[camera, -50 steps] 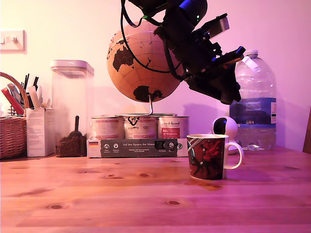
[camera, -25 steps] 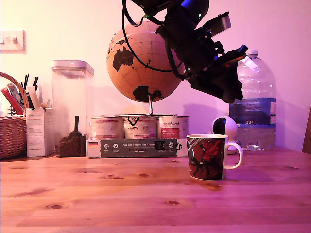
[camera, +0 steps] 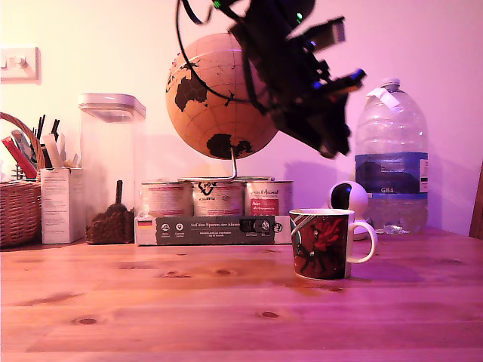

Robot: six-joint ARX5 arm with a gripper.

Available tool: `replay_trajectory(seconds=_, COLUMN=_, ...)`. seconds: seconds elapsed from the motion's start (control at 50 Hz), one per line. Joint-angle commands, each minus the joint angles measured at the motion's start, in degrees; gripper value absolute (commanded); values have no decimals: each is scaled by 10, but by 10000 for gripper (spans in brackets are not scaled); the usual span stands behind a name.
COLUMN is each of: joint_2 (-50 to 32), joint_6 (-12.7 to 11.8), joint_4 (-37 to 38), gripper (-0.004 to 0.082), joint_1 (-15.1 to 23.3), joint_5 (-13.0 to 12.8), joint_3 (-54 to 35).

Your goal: Pick up the coffee capsules from the table one by one and drop them inside the nearest coffee cup

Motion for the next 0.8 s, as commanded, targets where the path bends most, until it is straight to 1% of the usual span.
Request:
replay_trajectory(seconds=0.0, joint_2=-23, joint_6=4, joint_4=3, gripper=214, joint_1=0, joint_5=-2, joint_3=-32)
replay_trajectory(seconds=0.18, joint_2=-41, joint_6=6, joint_4=15, gripper=214, joint_1=1, joint_5=-7, joint_3=-81)
replay_trajectory(seconds=0.22, joint_2=-47, joint_6=15, joint_4=23, gripper=214, joint_1=1, joint_5=-8, joint_3=-93)
replay_trajectory(seconds=0.3, joint_2=-56, joint_6=16, joint_4=39, gripper=214, joint_1=1, joint_5=-8, joint_3=-117)
replay_trajectory(seconds=0.38, joint_2=-57, joint_6=17, joint_4=34, gripper=214, joint_1=1, joint_5=-20, joint_3=-121)
replay_trajectory(seconds=0.46, joint_2=-57, joint_6=26, joint_4=35, gripper=214, joint_1=1, joint_5=-32, joint_3=-121)
replay_trajectory(seconds=0.56, joint_2=-55, joint_6=29, joint_4=46, gripper=214, joint_1=1, joint_5=-32, joint_3=-121)
replay_trajectory(seconds=0.78, joint_2=-44, joint_6=29, joint_4=44, gripper=214, joint_1=0, joint_5=-32, joint_3=-120)
